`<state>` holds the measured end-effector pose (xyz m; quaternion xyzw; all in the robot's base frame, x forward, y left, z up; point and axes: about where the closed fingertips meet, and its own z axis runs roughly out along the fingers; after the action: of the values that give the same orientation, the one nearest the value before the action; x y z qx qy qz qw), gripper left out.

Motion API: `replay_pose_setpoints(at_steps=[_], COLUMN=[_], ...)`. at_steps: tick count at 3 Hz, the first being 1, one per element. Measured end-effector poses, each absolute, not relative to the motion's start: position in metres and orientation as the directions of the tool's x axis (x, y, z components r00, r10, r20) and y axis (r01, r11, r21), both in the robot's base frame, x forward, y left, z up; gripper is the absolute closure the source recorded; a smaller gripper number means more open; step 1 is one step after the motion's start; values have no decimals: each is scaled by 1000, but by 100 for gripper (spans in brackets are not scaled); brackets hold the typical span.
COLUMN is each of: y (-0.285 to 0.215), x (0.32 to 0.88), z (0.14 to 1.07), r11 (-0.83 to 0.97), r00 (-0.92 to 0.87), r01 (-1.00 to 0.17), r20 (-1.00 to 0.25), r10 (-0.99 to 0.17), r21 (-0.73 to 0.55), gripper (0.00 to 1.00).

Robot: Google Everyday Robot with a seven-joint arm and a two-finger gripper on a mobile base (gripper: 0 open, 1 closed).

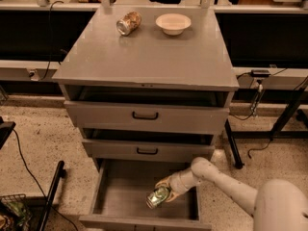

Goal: Pick green can from bottom drawer and place on counter

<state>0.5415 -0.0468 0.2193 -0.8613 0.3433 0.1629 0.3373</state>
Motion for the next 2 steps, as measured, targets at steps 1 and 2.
replay_pose_setpoints(at_steps=[1, 2], y=[-49, -52], x=[536, 531], z=[261, 295], r11=[-474, -431], r00=[729, 752], r01=[-684, -659], r20=[-537, -530], r10=[-423, -392], r21=[-555, -616], gripper=[100, 100])
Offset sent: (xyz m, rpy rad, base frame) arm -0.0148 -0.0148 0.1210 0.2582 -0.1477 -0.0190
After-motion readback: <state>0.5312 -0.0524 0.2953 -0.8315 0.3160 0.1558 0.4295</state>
